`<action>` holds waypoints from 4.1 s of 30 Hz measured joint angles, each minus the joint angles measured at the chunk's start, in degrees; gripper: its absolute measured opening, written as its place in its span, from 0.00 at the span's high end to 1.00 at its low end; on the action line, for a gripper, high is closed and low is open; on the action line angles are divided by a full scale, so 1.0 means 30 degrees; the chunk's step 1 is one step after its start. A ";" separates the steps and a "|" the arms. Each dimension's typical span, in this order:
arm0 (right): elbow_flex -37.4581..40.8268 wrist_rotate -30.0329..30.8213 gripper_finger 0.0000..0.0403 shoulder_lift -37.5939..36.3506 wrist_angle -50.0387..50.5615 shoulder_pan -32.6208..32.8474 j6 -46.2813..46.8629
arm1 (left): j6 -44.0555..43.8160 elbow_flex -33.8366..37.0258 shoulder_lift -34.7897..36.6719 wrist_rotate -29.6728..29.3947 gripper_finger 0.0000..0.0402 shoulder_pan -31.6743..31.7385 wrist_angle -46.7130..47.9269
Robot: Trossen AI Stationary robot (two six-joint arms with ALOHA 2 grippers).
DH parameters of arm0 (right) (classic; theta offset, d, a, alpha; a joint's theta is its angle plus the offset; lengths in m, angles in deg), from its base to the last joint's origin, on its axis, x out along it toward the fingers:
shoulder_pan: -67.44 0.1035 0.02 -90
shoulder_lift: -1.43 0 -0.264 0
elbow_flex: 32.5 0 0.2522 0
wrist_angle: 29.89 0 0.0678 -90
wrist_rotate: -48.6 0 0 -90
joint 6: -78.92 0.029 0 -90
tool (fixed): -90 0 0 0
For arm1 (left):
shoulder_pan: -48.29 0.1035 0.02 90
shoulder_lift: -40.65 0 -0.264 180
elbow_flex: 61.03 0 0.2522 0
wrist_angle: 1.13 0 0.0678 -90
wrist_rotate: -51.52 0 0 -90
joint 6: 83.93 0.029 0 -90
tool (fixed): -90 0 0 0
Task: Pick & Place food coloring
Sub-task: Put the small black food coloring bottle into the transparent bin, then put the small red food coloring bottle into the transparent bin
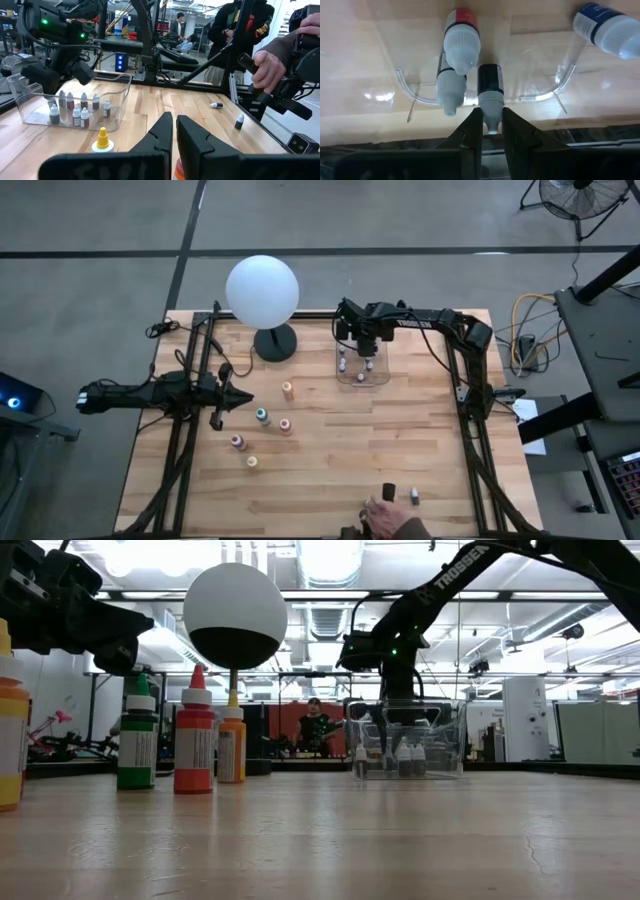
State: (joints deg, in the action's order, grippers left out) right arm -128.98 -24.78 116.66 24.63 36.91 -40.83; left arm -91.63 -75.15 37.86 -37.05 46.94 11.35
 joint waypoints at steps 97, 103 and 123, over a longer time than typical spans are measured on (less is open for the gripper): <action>-0.0750 -0.2754 0.25 -1.4001 1.3651 1.4338 4.5639 | 0.0000 0.0007 0.0007 0.0000 1.00 0.0007 0.0000; -0.0750 -0.2725 0.25 -1.4001 1.3653 1.7814 4.8567 | -0.0004 0.0000 0.0004 0.0000 1.00 0.0007 0.0000; -0.0164 -0.2564 0.25 -1.3993 1.3602 2.3860 6.4010 | -0.0001 0.0005 0.0007 0.0000 1.00 0.0005 0.0000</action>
State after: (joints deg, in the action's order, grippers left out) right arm -129.47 -32.47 74.68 65.43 108.49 151.20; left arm -91.64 -75.13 37.89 -37.05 46.96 11.35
